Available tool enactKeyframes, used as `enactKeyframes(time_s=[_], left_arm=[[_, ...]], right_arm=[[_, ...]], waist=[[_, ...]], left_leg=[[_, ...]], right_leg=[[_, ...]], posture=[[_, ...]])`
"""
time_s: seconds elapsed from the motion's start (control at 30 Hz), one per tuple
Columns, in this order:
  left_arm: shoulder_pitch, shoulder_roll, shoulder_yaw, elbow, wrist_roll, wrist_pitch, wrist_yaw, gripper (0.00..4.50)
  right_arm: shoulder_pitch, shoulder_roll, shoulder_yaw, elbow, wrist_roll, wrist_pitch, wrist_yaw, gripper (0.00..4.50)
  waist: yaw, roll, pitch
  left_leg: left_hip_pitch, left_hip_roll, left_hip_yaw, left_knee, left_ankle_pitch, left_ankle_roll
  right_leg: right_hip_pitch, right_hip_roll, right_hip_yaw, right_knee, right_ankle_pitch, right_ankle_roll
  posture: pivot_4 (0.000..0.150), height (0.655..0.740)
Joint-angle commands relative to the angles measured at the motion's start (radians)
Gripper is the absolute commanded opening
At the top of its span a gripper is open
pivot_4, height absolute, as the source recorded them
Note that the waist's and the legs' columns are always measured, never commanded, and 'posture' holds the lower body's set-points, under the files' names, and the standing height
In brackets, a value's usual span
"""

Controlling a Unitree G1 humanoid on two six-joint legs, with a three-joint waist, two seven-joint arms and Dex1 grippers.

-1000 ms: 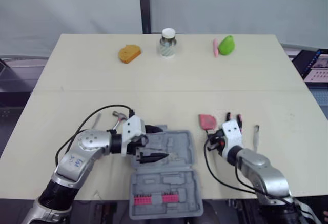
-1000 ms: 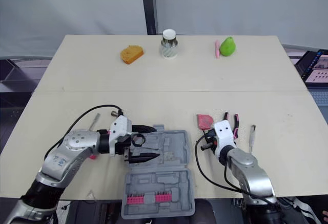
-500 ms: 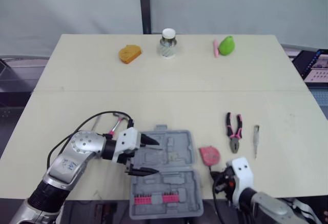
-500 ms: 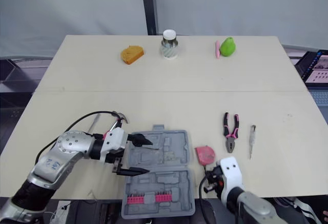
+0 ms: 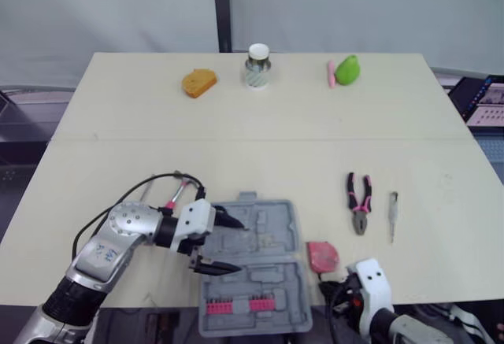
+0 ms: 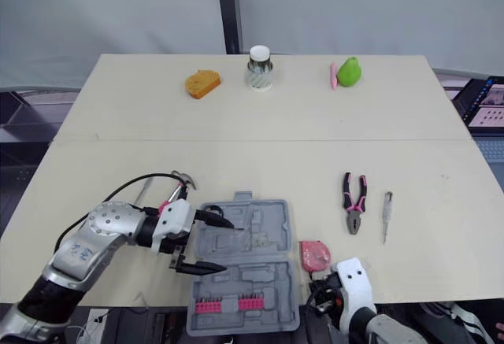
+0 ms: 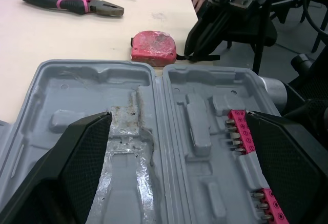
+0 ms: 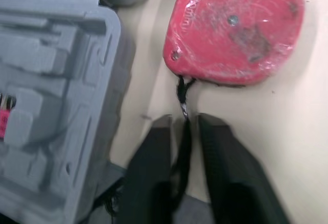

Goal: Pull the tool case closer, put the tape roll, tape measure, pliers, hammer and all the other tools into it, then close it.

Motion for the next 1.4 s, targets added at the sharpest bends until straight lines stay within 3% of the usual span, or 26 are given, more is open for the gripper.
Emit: enactKeyframes(time_s=[0.03,0.13,0.17,0.27,0.37,0.67,1.0,1.4], left_arm=[[0.047,0.002,0.016,-0.058,0.006,-0.068,0.004,4.50],[0.076,-0.010,0.012,-0.066,0.033,-0.149,0.013,4.50],[0.081,-0.016,0.010,-0.065,0.042,-0.175,0.016,4.50],[0.089,-0.028,0.003,-0.063,0.063,-0.229,0.024,4.50],[0.105,-0.033,-0.008,-0.048,0.102,-0.302,0.028,4.50],[0.132,-0.057,-0.024,-0.049,0.145,-0.353,0.075,4.50],[0.149,-0.047,-0.024,-0.077,0.142,-0.333,0.093,4.50],[0.150,-0.053,-0.034,-0.105,0.140,-0.302,0.104,4.50]], right_arm=[[0.000,-0.188,-0.155,-0.070,0.095,-0.053,0.240,2.84],[-0.096,-0.358,-0.197,0.059,0.080,-0.224,0.452,4.42],[-0.140,-0.417,-0.164,0.129,0.029,-0.323,0.525,4.47],[-0.300,-0.517,-0.026,0.321,-0.089,-0.557,0.688,4.47],[-0.450,-0.525,0.103,0.467,-0.180,-0.723,0.771,4.47],[-0.650,-0.376,0.279,0.765,-0.305,-1.058,0.812,4.47],[-0.715,-0.347,0.325,0.911,-0.345,-1.144,0.825,4.47],[-0.728,-0.299,0.329,0.925,-0.362,-1.125,0.784,4.47]], waist=[[0.001,0.000,0.000],[-0.001,0.000,0.000],[-0.001,0.000,0.000],[0.002,-0.001,0.000],[0.002,-0.001,0.000],[0.001,-0.001,0.000],[-0.001,-0.001,0.000],[0.000,-0.001,0.000]], left_leg=[[0.000,0.000,0.000,0.000,0.000,0.000],[0.001,0.001,0.001,0.000,0.000,0.000],[0.001,0.002,0.001,0.001,0.000,0.000],[0.001,0.001,0.002,0.001,-0.001,0.001],[-0.001,0.001,0.001,0.002,-0.001,0.001],[-0.002,0.001,0.000,0.003,-0.001,0.001],[-0.002,0.001,0.000,0.003,-0.001,0.001],[-0.002,0.001,0.000,0.004,-0.001,0.001]], right_leg=[[0.000,0.000,0.000,0.000,0.000,0.000],[0.002,0.002,0.000,-0.003,0.000,0.000],[0.002,0.002,0.000,-0.003,0.000,0.000],[0.002,0.001,0.000,-0.004,0.000,0.000],[0.002,0.001,-0.001,-0.004,0.000,0.000],[0.002,0.000,-0.003,-0.004,0.000,0.000],[0.002,0.001,-0.003,-0.003,0.000,0.000],[0.002,0.001,-0.002,-0.003,0.000,0.000]], posture=[[0.150,0.7400],[0.150,0.7400],[0.150,0.7400],[0.150,0.7400],[0.150,0.7400],[0.150,0.7400],[0.150,0.7400],[0.150,0.7400]])
